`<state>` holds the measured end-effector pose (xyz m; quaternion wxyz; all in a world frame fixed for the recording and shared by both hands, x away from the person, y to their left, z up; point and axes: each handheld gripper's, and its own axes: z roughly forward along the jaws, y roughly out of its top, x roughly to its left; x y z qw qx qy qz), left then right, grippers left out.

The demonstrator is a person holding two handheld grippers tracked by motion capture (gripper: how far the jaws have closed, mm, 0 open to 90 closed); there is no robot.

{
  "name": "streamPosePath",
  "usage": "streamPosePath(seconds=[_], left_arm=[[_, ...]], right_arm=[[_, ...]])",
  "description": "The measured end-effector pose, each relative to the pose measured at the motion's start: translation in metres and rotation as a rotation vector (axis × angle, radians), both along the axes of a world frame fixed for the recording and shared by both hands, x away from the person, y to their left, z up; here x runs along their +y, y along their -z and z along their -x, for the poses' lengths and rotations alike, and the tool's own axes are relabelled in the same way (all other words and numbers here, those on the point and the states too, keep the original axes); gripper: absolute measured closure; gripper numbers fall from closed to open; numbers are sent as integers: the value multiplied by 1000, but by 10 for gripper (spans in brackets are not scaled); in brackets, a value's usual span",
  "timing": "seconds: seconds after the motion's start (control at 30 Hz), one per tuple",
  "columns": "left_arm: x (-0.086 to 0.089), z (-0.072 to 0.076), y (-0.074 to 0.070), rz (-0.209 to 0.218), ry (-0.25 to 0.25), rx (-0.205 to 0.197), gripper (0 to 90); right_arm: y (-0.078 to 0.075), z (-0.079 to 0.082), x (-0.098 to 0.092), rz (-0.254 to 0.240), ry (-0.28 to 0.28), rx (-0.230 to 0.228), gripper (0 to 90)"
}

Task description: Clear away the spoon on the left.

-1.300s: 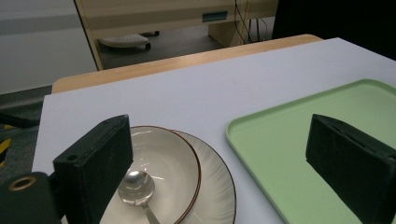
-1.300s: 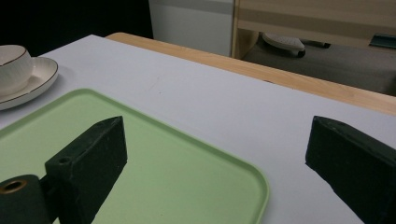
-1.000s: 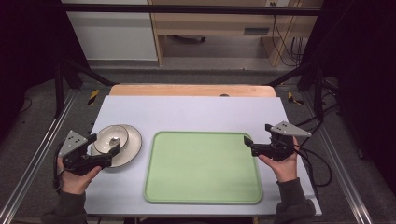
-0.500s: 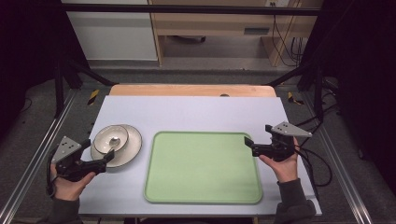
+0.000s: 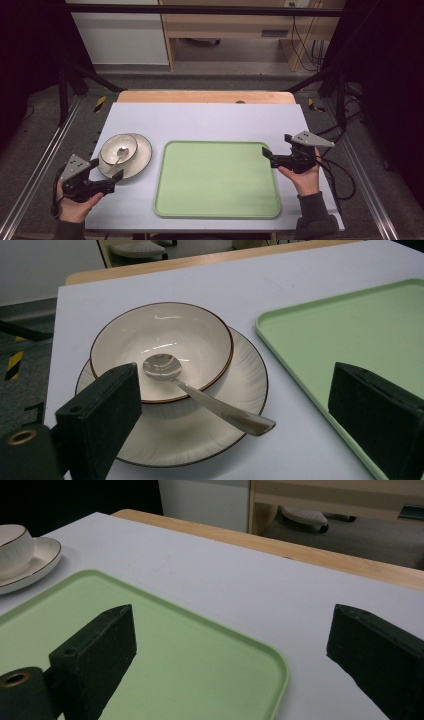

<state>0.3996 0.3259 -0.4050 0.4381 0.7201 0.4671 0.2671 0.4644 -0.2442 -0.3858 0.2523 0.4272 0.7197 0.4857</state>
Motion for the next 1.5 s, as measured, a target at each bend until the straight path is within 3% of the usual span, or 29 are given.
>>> streamPosePath(seconds=[0.17,0.5,0.83,1.5], left_arm=[[0,-1,5,-26,2,6,92],[2,-6,16,-38,7,18,185],[5,-5,18,-34,-1,-4,426],[5,-5,17,-24,0,-8,669]], right_arm=[[0,0,0,2,-1,3,59],[2,-2,0,10,-3,9,59],[3,-2,1,15,-9,16,59],[6,-4,3,22,-18,32,59]])
